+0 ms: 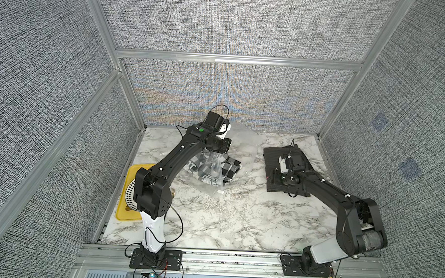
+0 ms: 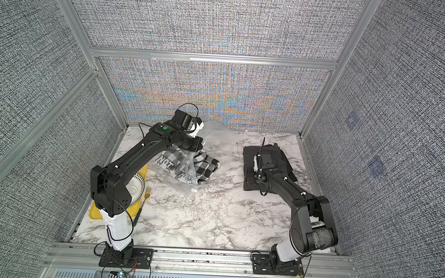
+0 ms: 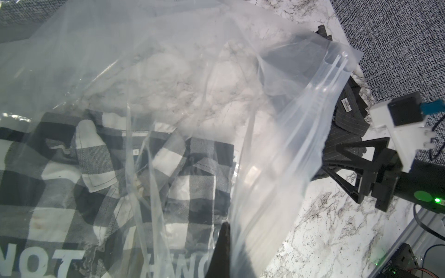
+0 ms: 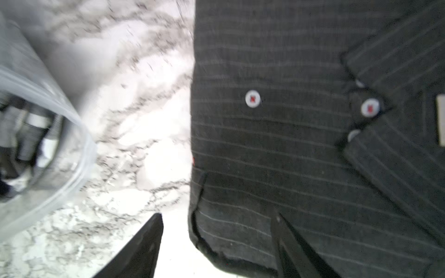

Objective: Place the folded shirt into the vacuum bag
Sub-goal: Move the shirt at the center of the board.

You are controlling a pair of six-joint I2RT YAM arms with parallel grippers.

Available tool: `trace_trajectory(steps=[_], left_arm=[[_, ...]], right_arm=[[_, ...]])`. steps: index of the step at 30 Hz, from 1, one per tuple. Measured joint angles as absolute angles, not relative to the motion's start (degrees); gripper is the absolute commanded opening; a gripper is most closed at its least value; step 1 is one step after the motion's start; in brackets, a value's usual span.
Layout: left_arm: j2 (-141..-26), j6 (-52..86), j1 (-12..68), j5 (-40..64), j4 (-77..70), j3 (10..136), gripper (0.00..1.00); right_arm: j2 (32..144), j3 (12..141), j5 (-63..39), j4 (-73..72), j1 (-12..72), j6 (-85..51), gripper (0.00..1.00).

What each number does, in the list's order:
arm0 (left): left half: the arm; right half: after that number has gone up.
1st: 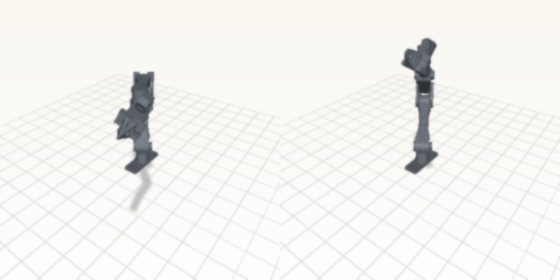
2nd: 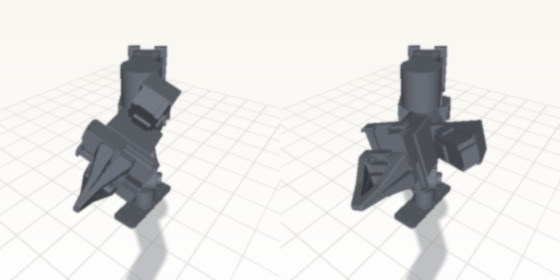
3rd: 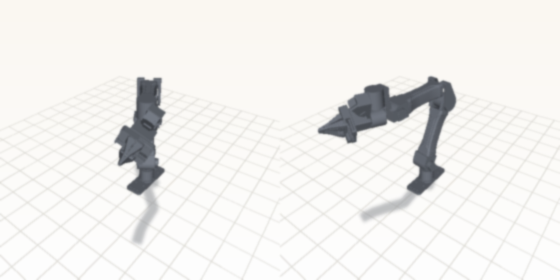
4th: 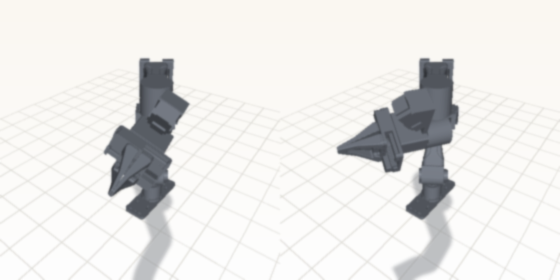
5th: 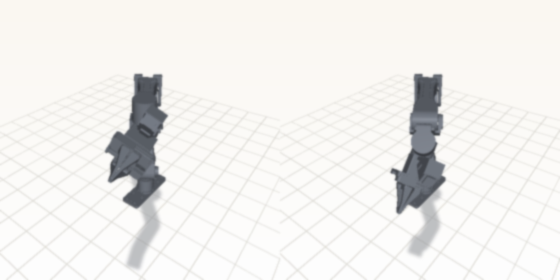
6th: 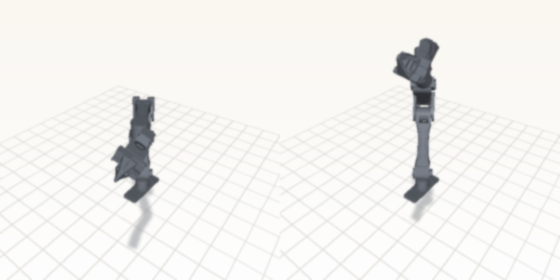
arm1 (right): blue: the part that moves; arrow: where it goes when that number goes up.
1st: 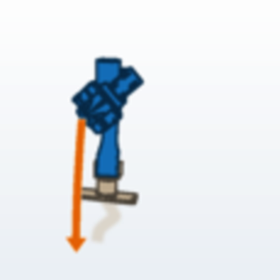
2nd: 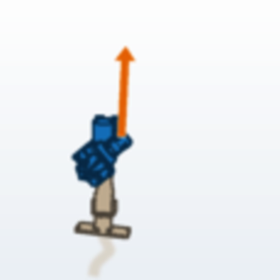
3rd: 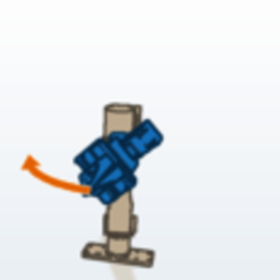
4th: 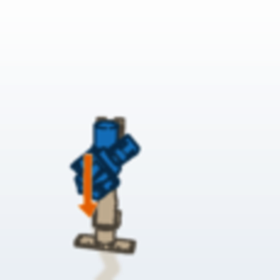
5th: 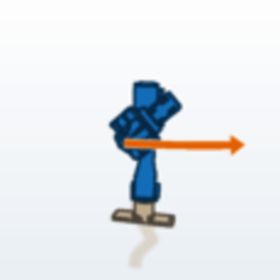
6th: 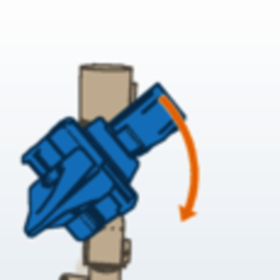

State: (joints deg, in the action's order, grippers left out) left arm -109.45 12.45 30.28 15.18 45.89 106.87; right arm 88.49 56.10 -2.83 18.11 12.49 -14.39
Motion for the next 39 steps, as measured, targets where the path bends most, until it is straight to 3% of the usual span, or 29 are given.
trace_trajectory(steps=[4, 17, 28, 39], left_arm=[[-109.8, 12.4, 30.3, 15.1, 45.9, 107.2, 0.0], [-122.2, 11.9, 27.5, 15.1, 45.1, 119.7, 0.0], [-131.6, 13.8, 24.6, 19.7, 44.7, 129.7, 0.0], [-131.1, 14.7, 24.7, 23.9, 43.8, 127.5, 0.0]], right_arm=[[93.8, 64.6, -3.4, 17.7, 11.9, -14.5, 0.73], [127.5, 106.3, 3.0, 24.9, 9.8, -12.4, 0.69], [135.0, 111.9, 5.7, 28.8, 10.4, -11.2, 0.69], [137.3, 112.4, 7.2, 27.5, 9.8, -9.9, 0.38]])
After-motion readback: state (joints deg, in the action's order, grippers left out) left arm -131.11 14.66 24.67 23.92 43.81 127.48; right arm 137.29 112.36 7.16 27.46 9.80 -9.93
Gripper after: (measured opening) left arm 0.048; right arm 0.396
